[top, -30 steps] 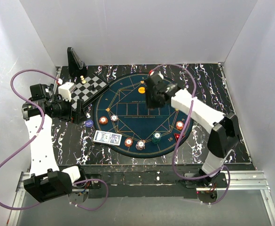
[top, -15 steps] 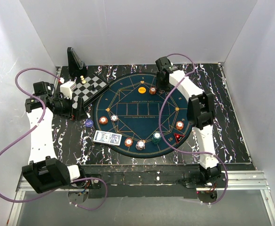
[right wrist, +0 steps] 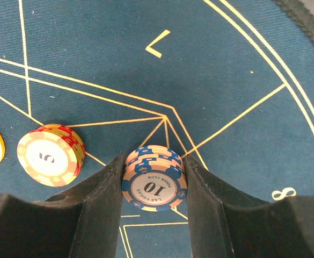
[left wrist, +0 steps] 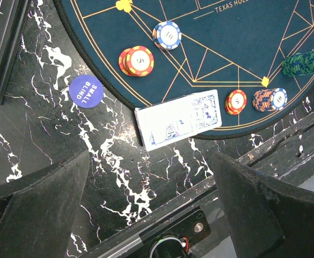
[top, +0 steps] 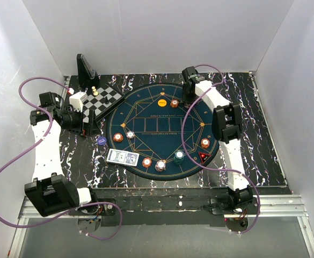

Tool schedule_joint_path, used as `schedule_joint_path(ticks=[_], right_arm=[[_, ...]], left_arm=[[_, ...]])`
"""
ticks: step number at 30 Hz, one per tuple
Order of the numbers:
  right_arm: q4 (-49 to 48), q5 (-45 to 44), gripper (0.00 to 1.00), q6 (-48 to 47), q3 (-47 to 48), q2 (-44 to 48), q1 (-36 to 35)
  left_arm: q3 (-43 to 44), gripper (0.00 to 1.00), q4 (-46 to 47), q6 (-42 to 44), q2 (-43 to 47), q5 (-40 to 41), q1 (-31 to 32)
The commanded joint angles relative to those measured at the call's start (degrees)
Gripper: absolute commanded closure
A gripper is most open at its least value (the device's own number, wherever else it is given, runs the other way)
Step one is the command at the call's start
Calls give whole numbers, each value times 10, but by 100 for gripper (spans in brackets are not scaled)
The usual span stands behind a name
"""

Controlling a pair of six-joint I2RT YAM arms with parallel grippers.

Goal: Distribute texas hold em gaming equipment

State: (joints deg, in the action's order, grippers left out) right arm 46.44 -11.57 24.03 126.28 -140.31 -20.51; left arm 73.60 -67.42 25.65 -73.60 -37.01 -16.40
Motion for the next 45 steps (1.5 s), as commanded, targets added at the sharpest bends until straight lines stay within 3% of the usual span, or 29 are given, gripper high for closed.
schedule_joint_path(ticks=[1, 6, 10, 19, 28, 37, 45], right_arm=[[-5, 20, 66, -6, 37, -15, -1], [8, 16, 34, -5, 43, -14, 0], [6, 13, 18, -2, 15, 30, -1], [-13, -6, 15, 3, -115, 225, -42], [-28, -49, 14, 21, -334, 419, -249], [-31, -51, 13, 119, -445, 442, -406], [-35, -55, 11, 157, -473, 400, -450]], left_arm=[[4, 0, 6, -2, 14, -15, -3], [-2, 0, 7, -1, 17, -12, -4], [-2, 0, 4, -5, 22, -16, -3], [-2, 0, -13, -7, 60, -19, -3], [-9, 0, -24, -13, 89, -23, -3], [-14, 0, -36, -11, 108, -17, -3], [-14, 0, -41, -9, 116, -13, -3]])
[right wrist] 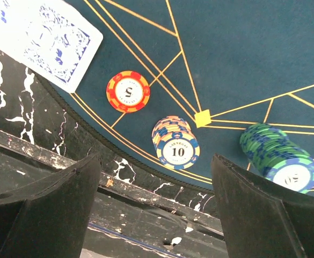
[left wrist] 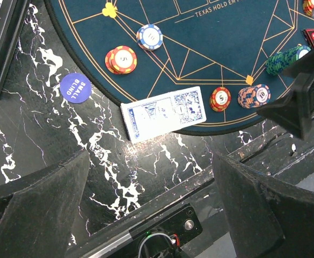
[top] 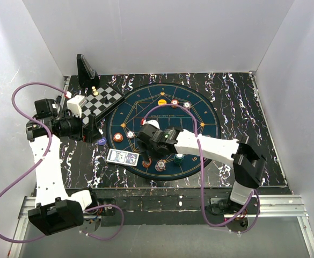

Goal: Distribute texas hold em gaming equipment

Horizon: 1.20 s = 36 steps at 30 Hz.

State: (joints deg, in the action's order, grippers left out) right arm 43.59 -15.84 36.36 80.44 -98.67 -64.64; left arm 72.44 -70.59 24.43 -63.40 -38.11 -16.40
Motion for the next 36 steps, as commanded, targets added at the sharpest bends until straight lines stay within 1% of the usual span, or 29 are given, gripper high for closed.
schedule_joint_path(ticks=[1, 11, 13, 21, 26, 29, 30, 31, 32, 36], right_arm=[[-8, -11, 11, 36, -19, -20, -8], [-47, -1, 11, 54, -85, -32, -9], [-55, 5, 12, 56, -92, -31, -9], [-84, 25, 23, 59, -111, -38, -9], [-91, 26, 31, 58, -114, -44, -9], [-92, 26, 37, 57, -113, -48, -9], [-91, 25, 41, 58, -113, -48, -9], [-91, 24, 38, 57, -113, -46, -10], [-91, 22, 46, 57, -113, -45, -8], [-85, 16, 60, 58, -111, -35, -9]], left_arm=[[1, 0, -9, 4, 13, -2, -3], [-5, 0, -5, 6, 8, -2, -3], [-6, 0, -4, 6, 7, -1, -3], [-9, 0, -1, 5, 6, 2, -3], [-12, 0, 1, 5, 9, 5, -3], [-12, 0, 1, 6, 10, 6, -3], [-13, 0, 2, 5, 11, 7, -3], [-13, 0, 2, 5, 12, 7, -3], [-12, 0, 2, 5, 13, 8, -3], [-12, 0, 3, 7, 13, 9, -3]])
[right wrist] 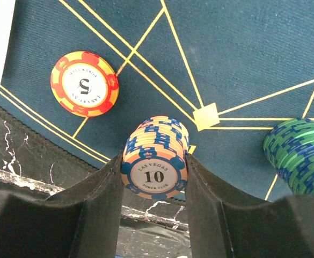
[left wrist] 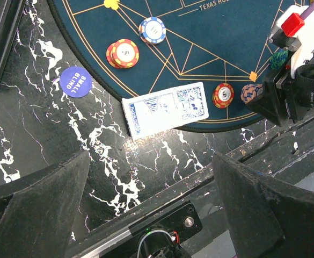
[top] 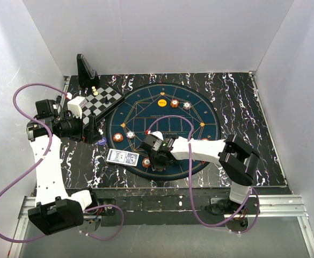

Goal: Distribute texas hold em gaming equipment

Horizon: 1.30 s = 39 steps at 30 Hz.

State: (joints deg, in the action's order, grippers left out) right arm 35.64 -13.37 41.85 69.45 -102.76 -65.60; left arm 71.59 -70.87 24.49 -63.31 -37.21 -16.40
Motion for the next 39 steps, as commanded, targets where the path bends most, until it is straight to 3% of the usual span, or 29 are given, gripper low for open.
schedule_joint_path(ticks=[1, 7, 15, 25, 30, 39], right_arm=[[-4, -10, 64, 4, 0, 11, 0], [14, -32, 73, -4, 15, 41, 2], [69, -64, 76, -38, 80, 107, 28], [70, -70, 78, -81, 32, 201, 215], [44, -48, 78, -88, -16, 192, 295], [-7, -32, 78, -77, -60, 116, 305]], left_arm=[[-4, 0, 6, 6, 11, -1, -3], [-6, 0, 5, 7, 13, -1, -4], [-5, 0, 5, 7, 13, 1, -3], [-3, 0, 6, 9, 14, 5, -3], [-2, 0, 4, 10, 13, 4, -3], [-1, 0, 3, 11, 13, 6, -3]])
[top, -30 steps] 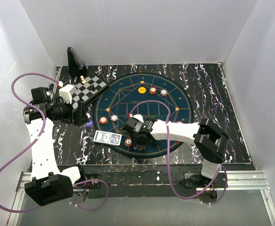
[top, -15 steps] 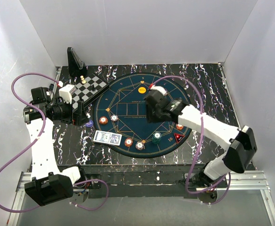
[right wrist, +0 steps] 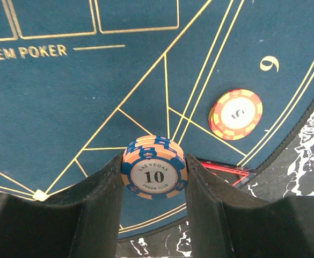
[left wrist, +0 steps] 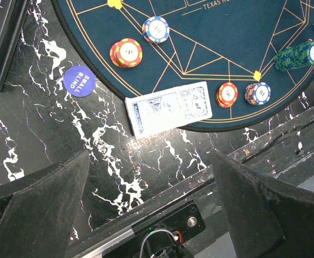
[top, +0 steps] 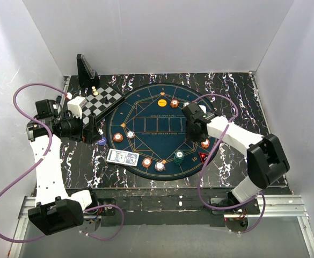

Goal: Distribute texas hold em gaming equipment

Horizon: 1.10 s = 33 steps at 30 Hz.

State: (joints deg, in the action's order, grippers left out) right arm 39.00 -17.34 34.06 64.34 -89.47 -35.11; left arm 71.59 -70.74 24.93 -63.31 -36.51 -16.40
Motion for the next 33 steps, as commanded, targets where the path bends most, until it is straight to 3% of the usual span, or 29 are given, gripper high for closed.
schedule_joint_path(ticks=[1, 17, 23, 29, 33], right_arm=[[-45, 8, 78, 3, -12, -21, 2], [-81, 16, 72, 21, -62, -64, 7], [-72, 13, 43, 22, -59, -64, 7], [-49, 7, 28, 17, -35, -26, 7], [-21, 2, 26, 14, -2, 12, -1]], left_arm=[[0, 0, 1, 7, 13, 0, -4], [14, 0, -4, 6, 6, 0, -3], [18, 0, -5, 8, 4, 0, -3], [21, 0, -6, 6, 2, -3, -3], [21, 0, -6, 6, 3, -8, -2]])
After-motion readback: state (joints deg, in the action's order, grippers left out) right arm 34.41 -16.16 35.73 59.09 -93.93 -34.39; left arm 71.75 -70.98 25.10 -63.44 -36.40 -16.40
